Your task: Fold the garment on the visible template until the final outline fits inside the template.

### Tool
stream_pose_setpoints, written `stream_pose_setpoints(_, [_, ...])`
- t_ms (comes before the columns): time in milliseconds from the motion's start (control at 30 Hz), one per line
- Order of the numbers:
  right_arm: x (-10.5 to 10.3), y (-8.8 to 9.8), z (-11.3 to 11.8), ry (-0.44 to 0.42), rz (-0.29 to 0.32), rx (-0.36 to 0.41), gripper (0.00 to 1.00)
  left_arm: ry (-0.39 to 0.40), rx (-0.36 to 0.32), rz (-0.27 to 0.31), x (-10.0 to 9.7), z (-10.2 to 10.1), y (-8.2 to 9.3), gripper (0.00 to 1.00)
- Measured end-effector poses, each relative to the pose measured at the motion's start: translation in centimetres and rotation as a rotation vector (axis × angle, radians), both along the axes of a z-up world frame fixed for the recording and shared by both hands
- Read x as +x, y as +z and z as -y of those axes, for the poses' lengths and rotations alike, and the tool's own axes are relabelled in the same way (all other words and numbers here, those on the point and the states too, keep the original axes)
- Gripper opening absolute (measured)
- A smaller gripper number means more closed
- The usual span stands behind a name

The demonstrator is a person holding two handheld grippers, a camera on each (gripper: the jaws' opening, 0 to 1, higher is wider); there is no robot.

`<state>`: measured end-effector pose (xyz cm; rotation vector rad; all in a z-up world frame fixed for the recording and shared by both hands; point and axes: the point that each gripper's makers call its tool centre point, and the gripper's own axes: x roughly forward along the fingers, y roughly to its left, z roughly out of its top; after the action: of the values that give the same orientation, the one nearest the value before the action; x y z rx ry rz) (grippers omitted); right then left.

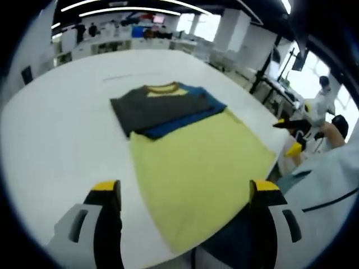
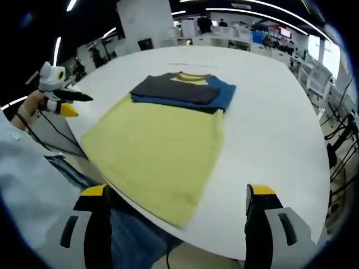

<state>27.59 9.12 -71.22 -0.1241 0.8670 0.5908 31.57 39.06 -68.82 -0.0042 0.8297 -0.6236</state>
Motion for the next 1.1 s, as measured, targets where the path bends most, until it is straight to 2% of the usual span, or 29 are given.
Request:
stream_pose_setpoints(200, [-0.3,-0.5,-0.1,0.0,-0.016,0.001,1.0,-0.01,0.003,-0.042,-0.9,0.1,-0.6,0.84])
stream_pose_setpoints(267, [-0.3,-0.6,-0.1,0.001,-0.019,0.003,0.99,-0.013,-0.003,-0.059,-1.2,0.1,-0.8,0.77])
stream_pose_setpoints(367, [-0.5,-0.7,-0.2,0.001,-0.026,0.006,0.97,-0.007,0.001,-0.068,-1.3,0.1,-0.9,0.79])
stream_pose_setpoints(667, [-0.9,-1.1,-0.2,0.014,-0.045,0.004,0.93,-0.015,0.008,-0.104,-2.0,0.0,-1.4,0.74])
stream_pose_setpoints(1000, [-1.4,-1.8,0.1,0.015,-0.067,-0.01,0.92,-0.001,0.032,-0.16,-3.2,-0.3,-2.6,0.71])
stream_pose_setpoints(1100, [-1.6,-2.0,0.1,0.015,-0.077,-0.004,0.88,0.004,0.035,-0.172,-3.5,-0.4,-2.8,0.69])
